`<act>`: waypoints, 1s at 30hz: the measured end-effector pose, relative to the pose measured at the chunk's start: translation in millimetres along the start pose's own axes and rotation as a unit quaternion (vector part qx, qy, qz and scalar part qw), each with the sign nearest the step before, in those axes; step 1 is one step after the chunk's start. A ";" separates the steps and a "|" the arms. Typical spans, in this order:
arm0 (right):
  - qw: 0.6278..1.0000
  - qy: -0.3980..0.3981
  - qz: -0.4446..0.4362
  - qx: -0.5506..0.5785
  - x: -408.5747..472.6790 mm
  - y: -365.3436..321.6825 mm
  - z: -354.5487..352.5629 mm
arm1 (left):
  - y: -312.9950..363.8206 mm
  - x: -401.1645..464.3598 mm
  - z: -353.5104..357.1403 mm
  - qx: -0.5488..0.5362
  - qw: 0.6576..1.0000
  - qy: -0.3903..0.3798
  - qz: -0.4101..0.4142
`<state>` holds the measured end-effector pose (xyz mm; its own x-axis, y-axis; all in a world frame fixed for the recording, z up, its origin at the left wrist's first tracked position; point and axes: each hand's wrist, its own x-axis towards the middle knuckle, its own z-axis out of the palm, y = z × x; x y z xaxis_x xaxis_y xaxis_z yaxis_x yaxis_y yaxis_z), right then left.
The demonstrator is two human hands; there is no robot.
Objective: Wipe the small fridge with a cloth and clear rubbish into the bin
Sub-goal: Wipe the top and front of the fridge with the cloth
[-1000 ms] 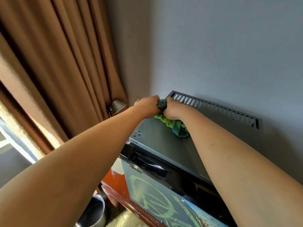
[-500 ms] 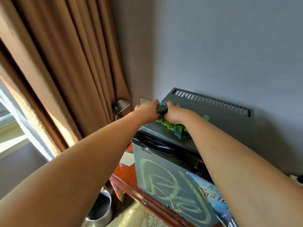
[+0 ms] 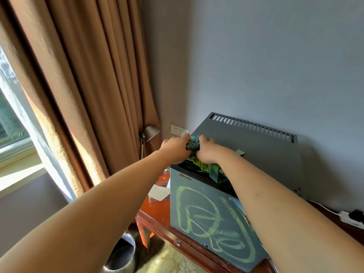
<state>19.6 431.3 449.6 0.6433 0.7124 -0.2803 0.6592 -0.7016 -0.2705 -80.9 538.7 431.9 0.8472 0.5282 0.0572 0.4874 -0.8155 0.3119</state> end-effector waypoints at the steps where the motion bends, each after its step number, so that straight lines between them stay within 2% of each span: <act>1: 1.000 -0.002 -0.005 0.001 3.3 0.1 -0.9 | -1.6 1.8 -0.7 -0.001 1.000 0.002 0.004; 9: 0.999 -0.003 -0.043 0.028 49.8 -10.3 -7.5 | -24.3 37.1 -5.4 -0.071 0.997 0.000 -0.024; 14: 0.996 0.010 -0.084 0.034 90.0 -5.6 -12.1 | -29.5 62.0 -2.6 -0.109 0.993 0.030 -0.039; 22: 0.992 0.016 -0.122 0.038 140.3 10.8 -31.4 | -14.5 113.5 -8.6 -0.069 0.996 0.015 -0.062; 27: 0.987 0.068 -0.145 0.020 160.4 33.9 -41.5 | 3.2 147.6 -2.1 -0.032 0.997 0.026 -0.061; 30: 0.970 0.156 -0.189 -0.002 171.1 51.0 -42.5 | 13.4 170.2 -2.0 0.038 0.998 0.034 -0.029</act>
<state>179.8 517.9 426.9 0.4424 0.8873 0.1303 0.8714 -0.3910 -0.2964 69.4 618.2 447.7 0.8017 0.5882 0.1062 0.5526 -0.7971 0.2434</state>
